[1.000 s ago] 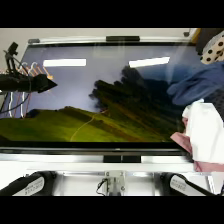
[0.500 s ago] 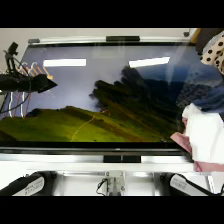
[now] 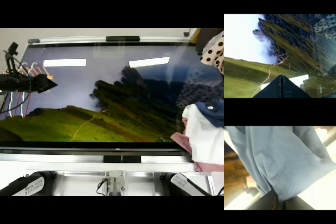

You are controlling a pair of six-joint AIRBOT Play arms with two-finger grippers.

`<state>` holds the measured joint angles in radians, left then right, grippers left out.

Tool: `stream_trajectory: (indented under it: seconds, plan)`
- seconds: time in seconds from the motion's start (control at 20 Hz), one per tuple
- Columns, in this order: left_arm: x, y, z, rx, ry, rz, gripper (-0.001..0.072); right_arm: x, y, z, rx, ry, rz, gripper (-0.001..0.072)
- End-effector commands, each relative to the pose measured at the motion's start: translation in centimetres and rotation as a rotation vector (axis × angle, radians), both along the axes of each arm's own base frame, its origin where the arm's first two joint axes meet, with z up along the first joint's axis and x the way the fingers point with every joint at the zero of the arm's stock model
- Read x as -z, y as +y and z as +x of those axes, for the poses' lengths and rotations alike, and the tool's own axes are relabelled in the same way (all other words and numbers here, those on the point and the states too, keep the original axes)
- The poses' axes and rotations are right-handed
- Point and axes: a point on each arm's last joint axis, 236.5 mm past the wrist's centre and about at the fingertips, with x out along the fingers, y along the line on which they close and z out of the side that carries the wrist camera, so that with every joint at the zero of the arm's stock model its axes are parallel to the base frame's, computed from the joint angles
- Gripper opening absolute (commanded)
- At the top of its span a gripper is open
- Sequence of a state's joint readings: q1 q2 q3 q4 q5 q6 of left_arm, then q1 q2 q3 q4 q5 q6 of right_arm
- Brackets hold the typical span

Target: Fold the shirts.

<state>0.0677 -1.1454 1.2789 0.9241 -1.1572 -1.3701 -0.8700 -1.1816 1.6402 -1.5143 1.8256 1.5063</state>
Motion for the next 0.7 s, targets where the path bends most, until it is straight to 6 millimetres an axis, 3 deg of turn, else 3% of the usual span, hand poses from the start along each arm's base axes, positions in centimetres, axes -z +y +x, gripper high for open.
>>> stream_trajectory:
  seconds: [0.0,0.2,0.25,0.3,0.35,0.45,0.5,0.55,0.65]
  plan:
    - [0.0,0.0,0.0,0.000,0.000,0.001,0.0035,4.8,1.2,-5.1,0.102,0.096,0.128,0.0074]
    - [0.1,0.0,-0.2,0.004,0.005,0.001,0.0035,10.1,1.2,-8.8,0.108,0.213,0.141,0.0080]
    - [0.0,0.0,-0.2,0.004,0.005,0.001,0.0035,10.8,0.8,-8.7,0.080,0.212,0.127,0.0326]
    - [0.0,0.0,-0.2,0.004,0.005,0.001,0.0035,11.1,0.3,-8.4,0.059,0.201,0.106,0.0686]
    - [0.0,0.0,-0.1,0.004,0.004,0.001,0.0035,11.0,-0.5,-8.0,0.057,0.184,0.071,0.0687]
    - [0.0,0.0,-0.1,0.003,0.001,0.002,0.0035,9.2,-2.6,-6.7,0.061,0.121,-0.021,0.0686]
    - [0.0,0.0,-0.1,0.003,0.000,0.004,0.0034,7.3,-3.9,-5.2,0.054,0.057,-0.094,0.0686]
    - [-0.1,0.2,0.0,0.013,-0.011,0.020,0.0034,4.8,-5.1,-2.9,0.030,-0.026,-0.178,0.0685]
    - [-0.1,1.0,0.5,0.028,-0.031,0.134,0.0031,-2.2,-5.0,4.8,-0.116,-0.268,-0.361,0.0661]
